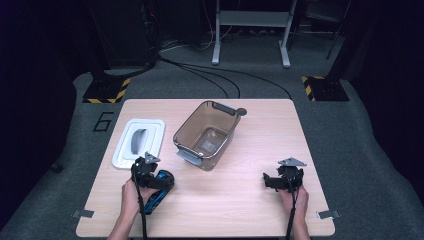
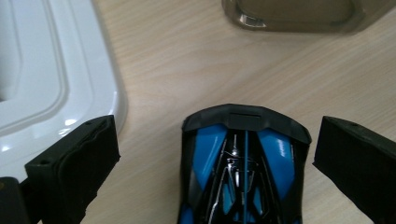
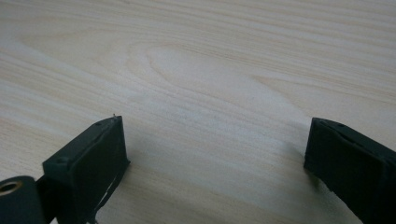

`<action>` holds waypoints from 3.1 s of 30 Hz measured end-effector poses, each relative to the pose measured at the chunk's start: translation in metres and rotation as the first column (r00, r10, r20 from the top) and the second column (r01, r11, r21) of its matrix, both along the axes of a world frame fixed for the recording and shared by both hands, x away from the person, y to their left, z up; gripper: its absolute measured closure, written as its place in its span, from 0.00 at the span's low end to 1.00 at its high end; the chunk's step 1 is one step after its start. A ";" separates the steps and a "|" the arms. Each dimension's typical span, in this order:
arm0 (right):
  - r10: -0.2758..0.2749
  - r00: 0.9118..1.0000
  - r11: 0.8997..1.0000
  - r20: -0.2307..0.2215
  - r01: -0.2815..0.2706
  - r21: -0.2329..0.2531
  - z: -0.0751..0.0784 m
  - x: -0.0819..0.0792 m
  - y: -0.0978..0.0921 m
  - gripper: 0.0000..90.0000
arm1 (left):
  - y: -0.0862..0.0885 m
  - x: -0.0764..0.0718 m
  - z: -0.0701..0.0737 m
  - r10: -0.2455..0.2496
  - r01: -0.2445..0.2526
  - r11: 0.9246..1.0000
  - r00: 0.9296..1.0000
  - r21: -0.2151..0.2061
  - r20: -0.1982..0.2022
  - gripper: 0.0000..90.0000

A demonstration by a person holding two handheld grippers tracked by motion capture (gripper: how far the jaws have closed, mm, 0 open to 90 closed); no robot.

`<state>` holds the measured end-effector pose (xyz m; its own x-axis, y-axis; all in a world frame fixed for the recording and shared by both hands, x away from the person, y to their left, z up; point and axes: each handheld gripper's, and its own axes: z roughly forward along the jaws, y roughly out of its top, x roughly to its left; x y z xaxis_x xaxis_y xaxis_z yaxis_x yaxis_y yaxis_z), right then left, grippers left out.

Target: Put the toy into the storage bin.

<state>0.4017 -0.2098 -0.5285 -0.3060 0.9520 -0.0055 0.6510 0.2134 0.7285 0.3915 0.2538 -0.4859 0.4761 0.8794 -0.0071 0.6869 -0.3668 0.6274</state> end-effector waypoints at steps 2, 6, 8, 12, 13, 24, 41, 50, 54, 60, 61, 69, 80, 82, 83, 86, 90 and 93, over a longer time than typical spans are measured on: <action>0.001 1.000 1.000 0.000 -0.001 0.001 0.000 0.000 0.000 0.05 | -0.003 0.001 -0.003 -0.003 0.003 1.000 1.000 0.001 -0.013 0.00; 0.001 1.000 1.000 0.000 -0.001 0.001 0.000 0.000 0.000 0.05 | -0.011 0.004 -0.007 -0.014 0.014 1.000 0.999 0.008 -0.049 0.00; 0.001 1.000 1.000 0.000 -0.001 0.001 0.000 0.000 0.000 0.05 | -0.013 0.006 -0.009 -0.012 0.013 1.000 0.998 0.018 -0.063 0.00; 0.001 1.000 1.000 0.000 -0.001 0.001 0.000 0.000 0.000 0.05 | -0.017 0.010 -0.013 -0.007 0.010 0.999 0.997 0.042 -0.077 0.01; 0.000 1.000 1.000 0.000 0.000 0.002 0.000 0.000 0.000 0.05 | -0.018 0.010 -0.013 0.002 0.001 0.999 0.996 0.037 -0.084 0.04; -0.001 1.000 1.000 0.001 0.001 0.004 0.000 0.000 0.000 0.06 | -0.019 0.015 -0.018 0.005 0.001 0.999 0.991 0.048 -0.132 0.25; -0.004 1.000 1.000 0.002 0.004 0.005 0.000 0.000 0.000 0.07 | -0.010 0.007 0.013 -0.041 0.045 0.999 0.989 0.025 -0.140 0.27; -0.003 1.000 1.000 0.002 0.003 0.005 0.000 0.000 -0.001 0.07 | 0.000 0.001 0.042 -0.051 0.049 0.998 0.995 -0.028 -0.086 0.27; -0.004 1.000 1.000 0.003 0.004 0.005 0.000 0.000 0.000 0.07 | 0.002 0.000 0.056 -0.055 0.054 0.998 0.997 -0.034 -0.051 0.27; -0.004 1.000 1.000 0.002 0.004 0.005 0.000 0.000 0.000 0.07 | 0.005 0.004 0.073 -0.061 0.060 0.998 0.998 -0.034 -0.021 0.27; -0.004 1.000 1.000 0.003 0.004 0.005 0.000 0.000 0.000 0.07 | 0.005 0.005 0.075 -0.062 0.061 0.998 0.998 -0.034 -0.020 0.27; -0.004 1.000 1.000 0.002 0.004 0.006 0.000 0.000 0.000 0.07 | 0.009 0.022 0.091 -0.043 0.043 0.999 0.999 -0.026 0.000 0.27; -0.004 1.000 1.000 0.002 0.004 0.006 0.000 0.000 0.000 0.07 | 0.014 0.044 0.105 -0.013 0.013 1.000 0.999 -0.015 0.036 0.27; -0.003 1.000 1.000 0.002 0.003 0.005 0.000 0.000 0.000 0.07 | 0.016 0.048 0.106 -0.006 0.007 1.000 0.999 -0.021 0.041 0.27; -0.002 1.000 1.000 0.002 0.002 0.006 0.000 0.000 0.000 0.07 | 0.017 0.049 0.106 -0.002 0.003 1.000 0.999 -0.022 0.040 0.27; -0.004 1.000 1.000 0.002 0.004 0.005 0.000 0.000 0.000 0.07 | 0.018 0.055 0.105 0.006 -0.005 1.000 0.999 -0.026 0.042 0.27; -0.003 1.000 1.000 0.002 0.003 0.005 0.000 0.000 0.000 0.07 | 0.019 0.062 0.105 0.015 -0.014 1.000 0.999 -0.022 0.038 0.27; -0.002 1.000 1.000 0.002 0.002 0.006 0.000 0.000 0.000 0.07 | 0.021 0.066 0.106 0.023 -0.023 0.999 0.999 -0.025 0.029 0.27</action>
